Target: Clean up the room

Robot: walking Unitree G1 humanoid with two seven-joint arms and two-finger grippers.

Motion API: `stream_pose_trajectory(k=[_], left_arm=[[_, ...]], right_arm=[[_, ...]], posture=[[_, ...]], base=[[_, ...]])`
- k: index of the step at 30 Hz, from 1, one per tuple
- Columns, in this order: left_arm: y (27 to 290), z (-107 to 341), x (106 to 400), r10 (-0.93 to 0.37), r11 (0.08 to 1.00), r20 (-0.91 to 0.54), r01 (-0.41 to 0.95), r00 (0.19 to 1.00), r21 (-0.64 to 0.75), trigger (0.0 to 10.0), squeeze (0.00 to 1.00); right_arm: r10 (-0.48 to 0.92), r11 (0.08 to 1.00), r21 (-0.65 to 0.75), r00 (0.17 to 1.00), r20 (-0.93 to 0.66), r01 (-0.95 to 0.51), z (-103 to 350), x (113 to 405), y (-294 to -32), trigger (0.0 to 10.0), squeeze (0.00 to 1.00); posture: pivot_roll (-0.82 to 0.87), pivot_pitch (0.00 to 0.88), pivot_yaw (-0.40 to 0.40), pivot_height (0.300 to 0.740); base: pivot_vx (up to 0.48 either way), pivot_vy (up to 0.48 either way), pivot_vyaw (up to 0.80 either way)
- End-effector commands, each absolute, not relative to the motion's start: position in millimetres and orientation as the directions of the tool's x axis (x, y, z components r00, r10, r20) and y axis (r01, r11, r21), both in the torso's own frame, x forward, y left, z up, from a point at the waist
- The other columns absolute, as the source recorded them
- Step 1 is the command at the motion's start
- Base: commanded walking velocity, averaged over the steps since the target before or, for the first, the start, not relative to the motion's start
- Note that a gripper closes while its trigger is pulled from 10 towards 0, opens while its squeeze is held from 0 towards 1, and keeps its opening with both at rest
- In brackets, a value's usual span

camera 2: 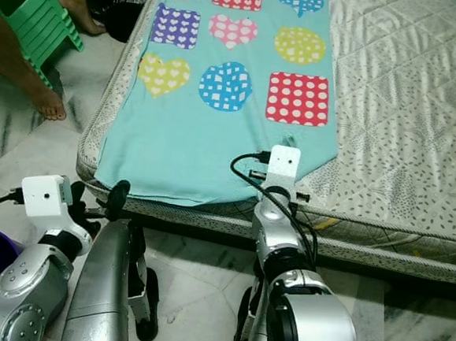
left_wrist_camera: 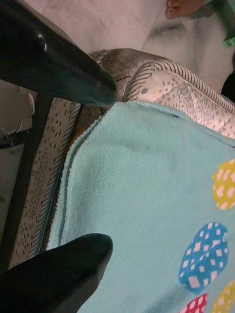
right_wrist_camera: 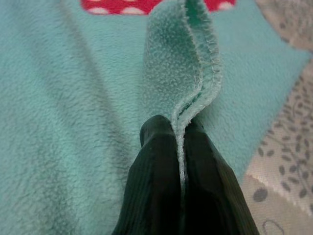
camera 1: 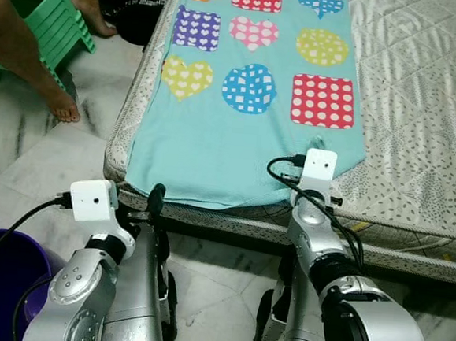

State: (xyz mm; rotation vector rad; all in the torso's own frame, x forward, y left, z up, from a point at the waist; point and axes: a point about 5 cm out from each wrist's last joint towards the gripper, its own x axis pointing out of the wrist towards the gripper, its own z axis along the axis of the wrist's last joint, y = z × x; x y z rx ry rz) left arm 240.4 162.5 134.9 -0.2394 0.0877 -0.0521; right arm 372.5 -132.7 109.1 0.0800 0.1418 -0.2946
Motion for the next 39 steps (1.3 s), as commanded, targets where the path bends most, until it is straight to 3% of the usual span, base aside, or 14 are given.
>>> stream_pose_trajectory(k=[1, 6, 13, 18, 28, 37, 38, 39], left_arm=[[169, 130, 238, -0.043, 0.973, -0.101, 0.019, 0.994, -0.229, 10.0, 0.0], [170, 129, 237, -0.041, 0.973, -0.104, 0.016, 0.994, -0.229, 10.0, 0.0], [172, 130, 240, -0.039, 0.972, -0.104, 0.014, 0.994, -0.235, 10.0, 0.0], [172, 131, 240, -0.039, 0.971, -0.099, 0.014, 0.994, -0.24, 10.0, 0.0], [172, 129, 240, -0.041, 0.97, -0.102, 0.015, 0.994, -0.243, 10.0, 0.0], [174, 128, 241, -0.04, 0.97, -0.103, 0.014, 0.994, -0.242, 10.0, 0.0], [174, 128, 240, -0.04, 0.97, -0.106, 0.013, 0.994, -0.242, 10.0, 0.0], [174, 128, 239, -0.04, 0.97, -0.108, 0.013, 0.993, -0.242, 10.0, 0.0]], right_arm=[[-0.313, 0.929, 0.138, 0.928, -0.202, 0.343, 95, 364, -138, 0.0, 0.0], [-0.317, 0.844, 0.378, 0.923, -0.217, 0.379, 96, 360, -143, 0.0, 0.0], [-0.3, 0.754, 0.542, 0.929, -0.218, 0.371, 95, 354, -149, 0.0, 0.0], [-0.278, 0.698, 0.655, 0.953, -0.122, 0.287, 110, 351, -159, 0.0, 0.0], [-0.282, 0.713, 0.665, 0.959, -0.02, 0.223, 129, 340, -186, 0.0, 0.0], [-0.252, 0.843, 0.474, 0.966, -0.065, 0.252, 116, 301, -218, 0.0, 0.0], [-0.234, 0.877, 0.411, 0.968, -0.091, 0.25, 113, 291, -219, 9.8, 0.0], [-0.225, 0.889, 0.385, 0.969, -0.102, 0.247, 113, 287, -218, 9.8, 0.0]], posture=[[0.14, 0.275, 0.023, 0.531], [0.14, 0.263, 0.035, 0.531], [0.13, 0.251, 0.045, 0.531], [0.12, 0.242, 0.051, 0.531], [0.11, 0.233, 0.057, 0.531], [0.09, 0.223, 0.051, 0.531], [0.09, 0.223, 0.051, 0.531], [0.09, 0.222, 0.05, 0.531]], base=[[0.0, 0.0, 0.0], [0.0, 0.0, 0.0], [0.0, 0.0, 0.0], [0.0, 0.0, 0.0], [0.0, 0.0, 0.0], [0.0, 0.0, 0.0], [0.0, 0.0, 0.0], [0.0, 0.0, 0.0]])
